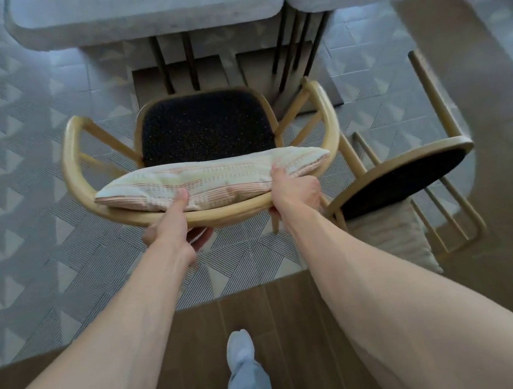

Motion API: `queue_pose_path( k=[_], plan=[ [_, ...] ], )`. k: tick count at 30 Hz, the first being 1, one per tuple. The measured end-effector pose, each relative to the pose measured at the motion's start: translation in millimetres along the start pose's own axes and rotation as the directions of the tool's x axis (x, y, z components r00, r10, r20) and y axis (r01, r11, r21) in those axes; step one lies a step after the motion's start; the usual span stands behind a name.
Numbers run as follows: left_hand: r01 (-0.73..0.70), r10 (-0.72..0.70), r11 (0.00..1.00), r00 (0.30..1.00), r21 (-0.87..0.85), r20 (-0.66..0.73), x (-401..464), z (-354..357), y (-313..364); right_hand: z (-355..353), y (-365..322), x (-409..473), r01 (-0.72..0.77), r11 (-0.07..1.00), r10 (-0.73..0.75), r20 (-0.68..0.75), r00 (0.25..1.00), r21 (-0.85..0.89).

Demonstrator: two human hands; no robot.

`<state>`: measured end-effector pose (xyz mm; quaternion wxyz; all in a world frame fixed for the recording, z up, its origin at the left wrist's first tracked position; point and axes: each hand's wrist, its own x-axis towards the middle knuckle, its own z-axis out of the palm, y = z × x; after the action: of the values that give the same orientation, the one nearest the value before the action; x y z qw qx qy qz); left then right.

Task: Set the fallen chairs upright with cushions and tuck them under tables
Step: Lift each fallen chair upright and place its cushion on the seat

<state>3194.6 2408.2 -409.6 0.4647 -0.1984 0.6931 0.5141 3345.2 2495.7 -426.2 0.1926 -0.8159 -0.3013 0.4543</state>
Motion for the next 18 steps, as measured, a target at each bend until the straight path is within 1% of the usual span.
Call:
queue_pose_path(
  k=[2, 3, 5, 6, 7, 8, 9, 10, 11, 13, 15, 16, 18],
  plan=[
    [0.009, -0.014, 0.998, 0.996, 0.058, 0.083, -2, -7, 1, -13, -1, -6, 0.005, 0.999, -0.002, 0.081, 0.997, -0.044],
    [-0.008, -0.005, 0.995, 0.992, 0.104, 0.128, -3, -12, 0, -21, 0, -8, -0.003, 0.997, 0.015, 0.155, 0.988, -0.078],
    [-0.097, 0.054, 0.972, 0.978, 0.212, 0.200, -7, -26, -11, -38, 1, -12, -0.053, 0.993, 0.085, 0.345, 0.935, -0.102],
    [-0.149, 0.090, 0.952, 0.971, 0.267, 0.222, -14, -32, -21, -52, 5, -14, -0.062, 0.994, 0.094, 0.408, 0.908, -0.090],
    [-0.200, 0.124, 0.920, 0.964, 0.336, 0.233, -19, -39, -32, -63, 9, -16, -0.031, 0.996, 0.063, 0.429, 0.901, -0.082],
    [-0.255, 0.161, 0.868, 0.956, 0.426, 0.244, -26, -45, -45, -77, 15, -18, 0.055, 0.994, -0.013, 0.408, 0.913, -0.092],
    [-0.310, 0.193, 0.793, 0.944, 0.524, 0.267, -36, -49, -60, -94, 21, -22, 0.180, 0.977, -0.124, 0.375, 0.919, -0.117],
    [-0.351, 0.208, 0.721, 0.932, 0.597, 0.297, -46, -50, -77, -114, 29, -26, 0.301, 0.945, -0.238, 0.358, 0.903, -0.130],
    [-0.379, 0.210, 0.677, 0.921, 0.631, 0.328, -57, -49, -92, -133, 38, -31, 0.390, 0.913, -0.324, 0.363, 0.873, -0.121],
    [-0.441, 0.209, 0.639, 0.888, 0.630, 0.409, -86, -30, -115, -175, 53, -32, 0.490, 0.870, -0.440, 0.372, 0.818, -0.048],
    [-0.530, 0.223, 0.589, 0.832, 0.610, 0.508, -131, 6, -132, -222, 60, -29, 0.522, 0.851, -0.509, 0.317, 0.800, 0.048],
    [-0.584, 0.252, 0.578, 0.792, 0.569, 0.556, -158, 25, -138, -246, 61, -29, 0.536, 0.837, -0.542, 0.287, 0.790, 0.108],
    [-0.683, 0.333, 0.595, 0.690, 0.425, 0.643, -214, 65, -150, -295, 64, -30, 0.548, 0.803, -0.593, 0.228, 0.772, 0.233]
  ],
)
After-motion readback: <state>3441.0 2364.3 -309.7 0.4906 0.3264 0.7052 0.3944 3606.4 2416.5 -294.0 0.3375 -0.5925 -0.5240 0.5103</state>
